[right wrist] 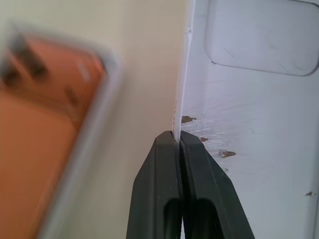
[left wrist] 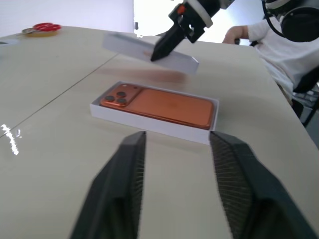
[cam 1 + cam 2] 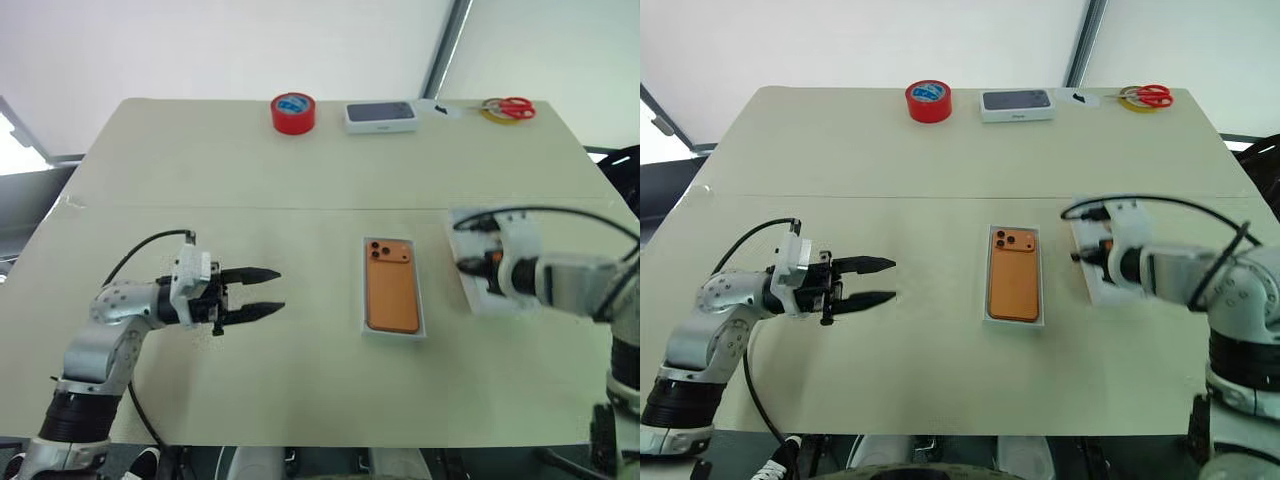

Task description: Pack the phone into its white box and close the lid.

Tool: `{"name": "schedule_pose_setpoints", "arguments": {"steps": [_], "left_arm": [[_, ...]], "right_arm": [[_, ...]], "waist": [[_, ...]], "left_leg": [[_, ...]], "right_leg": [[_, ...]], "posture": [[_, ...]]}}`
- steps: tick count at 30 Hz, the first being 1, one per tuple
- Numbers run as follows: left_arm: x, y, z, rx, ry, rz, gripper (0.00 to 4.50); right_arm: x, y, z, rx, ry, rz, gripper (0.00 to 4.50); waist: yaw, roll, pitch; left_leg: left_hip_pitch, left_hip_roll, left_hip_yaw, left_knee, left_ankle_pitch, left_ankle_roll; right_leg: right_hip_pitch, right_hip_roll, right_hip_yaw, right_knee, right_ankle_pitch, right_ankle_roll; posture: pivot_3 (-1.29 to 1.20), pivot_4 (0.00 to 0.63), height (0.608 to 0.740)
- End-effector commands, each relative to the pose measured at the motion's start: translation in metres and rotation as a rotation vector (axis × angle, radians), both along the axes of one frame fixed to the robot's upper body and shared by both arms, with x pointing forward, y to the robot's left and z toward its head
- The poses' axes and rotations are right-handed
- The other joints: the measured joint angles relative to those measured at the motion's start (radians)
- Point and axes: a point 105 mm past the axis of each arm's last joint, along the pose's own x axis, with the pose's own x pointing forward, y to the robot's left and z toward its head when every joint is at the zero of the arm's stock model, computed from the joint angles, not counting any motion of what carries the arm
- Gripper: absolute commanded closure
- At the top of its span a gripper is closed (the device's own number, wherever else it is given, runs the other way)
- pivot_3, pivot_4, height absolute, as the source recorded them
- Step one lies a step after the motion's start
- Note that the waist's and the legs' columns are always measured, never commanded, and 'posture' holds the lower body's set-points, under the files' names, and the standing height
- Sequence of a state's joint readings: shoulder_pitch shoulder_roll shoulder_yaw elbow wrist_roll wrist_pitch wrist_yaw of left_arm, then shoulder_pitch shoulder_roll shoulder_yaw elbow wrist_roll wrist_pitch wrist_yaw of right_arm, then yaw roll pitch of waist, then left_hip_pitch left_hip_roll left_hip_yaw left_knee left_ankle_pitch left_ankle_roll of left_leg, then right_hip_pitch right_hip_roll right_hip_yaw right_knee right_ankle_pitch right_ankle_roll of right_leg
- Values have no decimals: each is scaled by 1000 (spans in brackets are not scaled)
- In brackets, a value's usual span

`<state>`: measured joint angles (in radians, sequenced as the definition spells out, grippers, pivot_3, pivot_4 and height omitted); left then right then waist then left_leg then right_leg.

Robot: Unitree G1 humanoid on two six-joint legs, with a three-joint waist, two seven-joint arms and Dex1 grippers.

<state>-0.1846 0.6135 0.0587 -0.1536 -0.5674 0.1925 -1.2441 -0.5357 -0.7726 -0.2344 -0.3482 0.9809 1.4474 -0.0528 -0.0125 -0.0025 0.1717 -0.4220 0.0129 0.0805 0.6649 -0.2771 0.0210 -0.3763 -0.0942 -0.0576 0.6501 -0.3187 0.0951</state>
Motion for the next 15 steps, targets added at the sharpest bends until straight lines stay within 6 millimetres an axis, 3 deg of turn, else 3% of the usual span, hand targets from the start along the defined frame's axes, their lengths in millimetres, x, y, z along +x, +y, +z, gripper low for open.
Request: {"name": "schedule_pose_setpoints", "arguments": {"steps": [1,2,7,10,15], "left_arm": [[7,-3,10,-57,-28,54,4154],[9,-5,10,-69,-28,68,4477],[20,-15,17,-164,-32,158,4477],[28,-18,23,-214,-41,227,4477],[21,-20,20,-210,-14,231,4477]], "right_arm": [[11,38,39,20,-267,186,4500],[12,49,46,33,-332,236,4500],[9,98,53,198,-489,454,4500],[5,120,50,457,-434,494,4500],[-26,150,42,786,-229,636,4500]], "waist": [[2,0,0],[2,-1,0],[0,-1,0],[1,-2,-1],[0,-2,0]], "left_leg": [[-1,0,0,0,0,-1],[-2,0,0,1,2,-3],[-3,-1,1,3,2,-2],[-3,0,0,4,2,-2],[-2,0,-1,4,3,-4]], "right_leg": [[0,0,0,0,0,0],[-1,0,0,0,0,0],[-1,-1,0,0,1,1],[-1,0,-1,2,1,1],[0,0,-1,3,1,1]], "posture": [[0,150,730],[0,150,730],[0,150,730],[0,150,730],[0,150,730]]}}
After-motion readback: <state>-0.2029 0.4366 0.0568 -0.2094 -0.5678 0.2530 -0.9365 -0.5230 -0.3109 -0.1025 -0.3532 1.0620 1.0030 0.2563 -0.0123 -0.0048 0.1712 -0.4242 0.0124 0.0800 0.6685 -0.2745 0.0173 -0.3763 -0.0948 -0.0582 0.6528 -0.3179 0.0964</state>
